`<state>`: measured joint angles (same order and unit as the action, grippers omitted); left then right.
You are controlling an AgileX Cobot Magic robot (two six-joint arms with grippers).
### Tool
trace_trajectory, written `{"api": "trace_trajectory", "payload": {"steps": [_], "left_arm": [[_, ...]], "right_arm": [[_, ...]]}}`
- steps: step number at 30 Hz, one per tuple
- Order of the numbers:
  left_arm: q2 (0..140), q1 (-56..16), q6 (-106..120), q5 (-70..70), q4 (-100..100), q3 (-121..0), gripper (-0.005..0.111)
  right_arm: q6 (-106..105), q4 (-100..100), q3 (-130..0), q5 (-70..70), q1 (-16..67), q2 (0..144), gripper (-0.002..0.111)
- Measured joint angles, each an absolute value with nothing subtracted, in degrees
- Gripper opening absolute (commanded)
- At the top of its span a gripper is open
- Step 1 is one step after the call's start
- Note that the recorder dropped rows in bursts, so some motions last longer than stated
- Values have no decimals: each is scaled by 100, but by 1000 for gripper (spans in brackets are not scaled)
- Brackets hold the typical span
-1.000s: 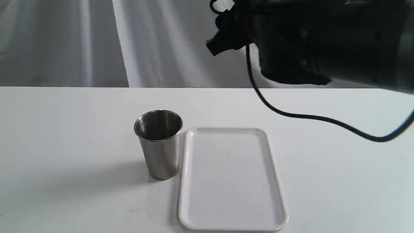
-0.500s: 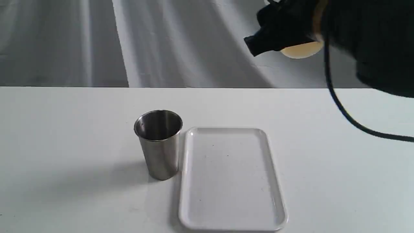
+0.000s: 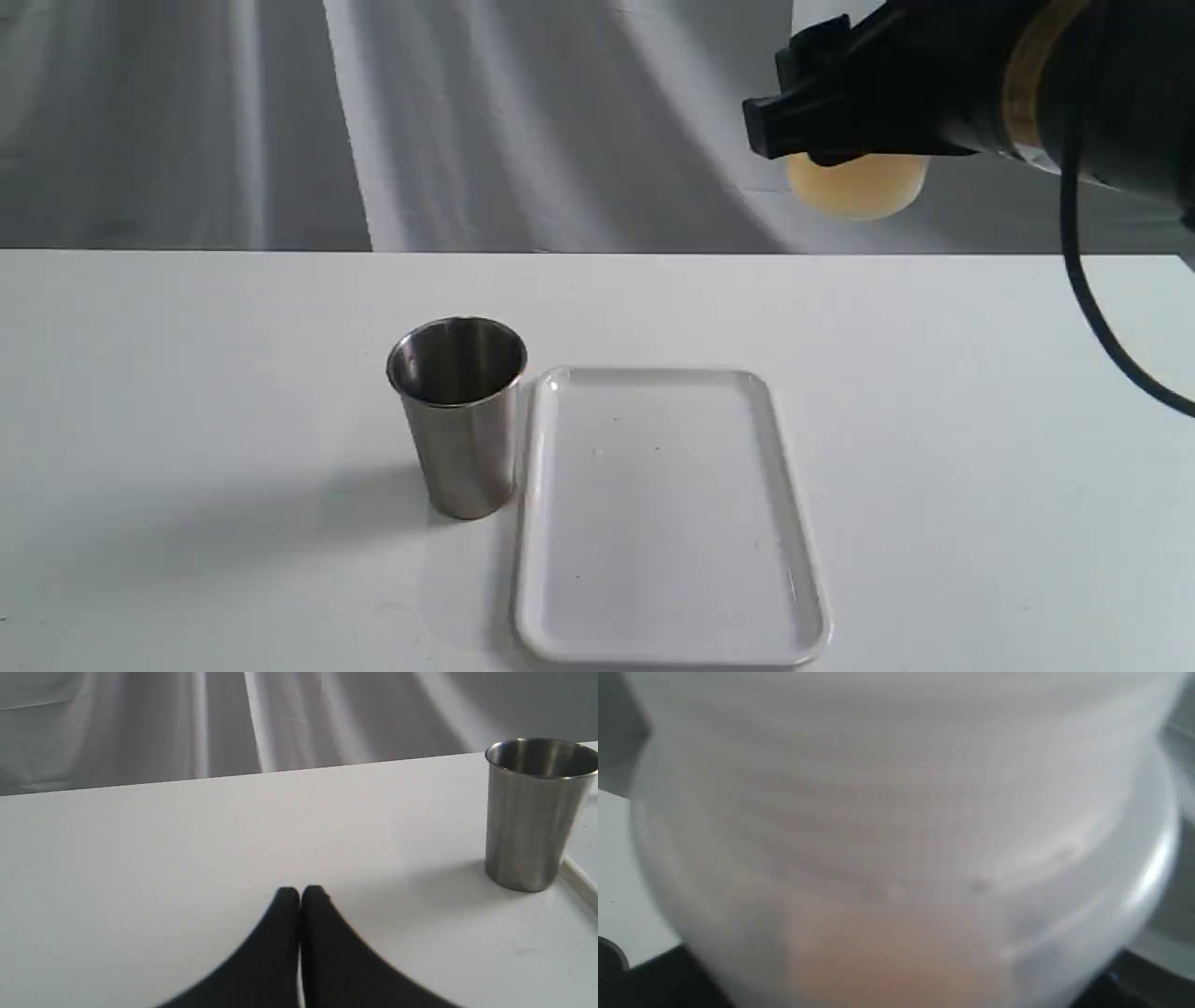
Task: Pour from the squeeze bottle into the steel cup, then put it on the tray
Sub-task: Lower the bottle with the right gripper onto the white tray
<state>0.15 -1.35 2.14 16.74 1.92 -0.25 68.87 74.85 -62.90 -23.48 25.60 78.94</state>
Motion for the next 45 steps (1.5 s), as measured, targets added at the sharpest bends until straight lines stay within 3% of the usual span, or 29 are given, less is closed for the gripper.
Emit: {"api": "trace_trajectory", "payload": {"steps": [13,27,45], "left_arm": [[15,-135,214,1674,192,-25,0],[15,-135,214,1674,192,-25,0],[15,-135,214,1674,192,-25,0]], "right_arm": [[5147,5286,-6282,226,1589,8064,27],[3112,3098,-6207,789,1464,9660,27],[1932,2235,-5045,2159,1537,9974,27]]}}
